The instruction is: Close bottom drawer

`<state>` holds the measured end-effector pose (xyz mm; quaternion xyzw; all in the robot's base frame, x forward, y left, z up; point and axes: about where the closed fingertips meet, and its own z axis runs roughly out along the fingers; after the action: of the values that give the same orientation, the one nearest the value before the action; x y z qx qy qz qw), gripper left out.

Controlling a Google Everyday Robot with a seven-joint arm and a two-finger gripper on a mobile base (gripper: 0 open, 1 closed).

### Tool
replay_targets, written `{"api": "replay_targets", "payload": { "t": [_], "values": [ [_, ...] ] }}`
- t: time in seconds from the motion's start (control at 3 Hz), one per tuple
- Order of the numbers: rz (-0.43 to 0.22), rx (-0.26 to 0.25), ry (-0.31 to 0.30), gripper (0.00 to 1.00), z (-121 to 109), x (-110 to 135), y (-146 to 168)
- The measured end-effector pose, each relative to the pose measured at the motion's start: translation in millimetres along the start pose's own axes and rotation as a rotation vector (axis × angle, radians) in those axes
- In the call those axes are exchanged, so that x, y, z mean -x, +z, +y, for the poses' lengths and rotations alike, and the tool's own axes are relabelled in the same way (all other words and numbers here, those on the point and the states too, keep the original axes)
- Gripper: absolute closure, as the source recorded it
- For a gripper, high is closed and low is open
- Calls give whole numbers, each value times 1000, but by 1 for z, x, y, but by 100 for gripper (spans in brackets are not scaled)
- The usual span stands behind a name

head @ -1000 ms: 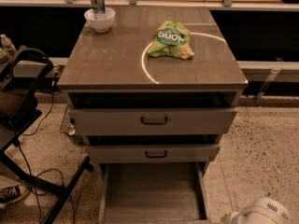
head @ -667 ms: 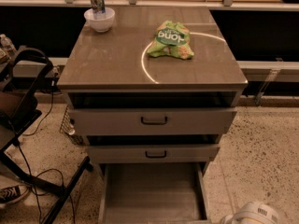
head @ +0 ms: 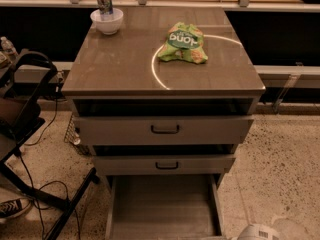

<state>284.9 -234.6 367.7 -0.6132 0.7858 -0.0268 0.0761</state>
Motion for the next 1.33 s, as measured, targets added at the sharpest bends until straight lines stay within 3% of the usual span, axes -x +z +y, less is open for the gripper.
{"api": "replay_targets", "payload": {
  "t": [0.33,0.67,1.0,1.33],
  "values": [
    [0,0,0,100,0,0,0],
    [17,23,-6,100,10,4,27],
    [57,35,6,100,29,4,79],
    [34,31,-48,100,57,7,155]
  ]
}}
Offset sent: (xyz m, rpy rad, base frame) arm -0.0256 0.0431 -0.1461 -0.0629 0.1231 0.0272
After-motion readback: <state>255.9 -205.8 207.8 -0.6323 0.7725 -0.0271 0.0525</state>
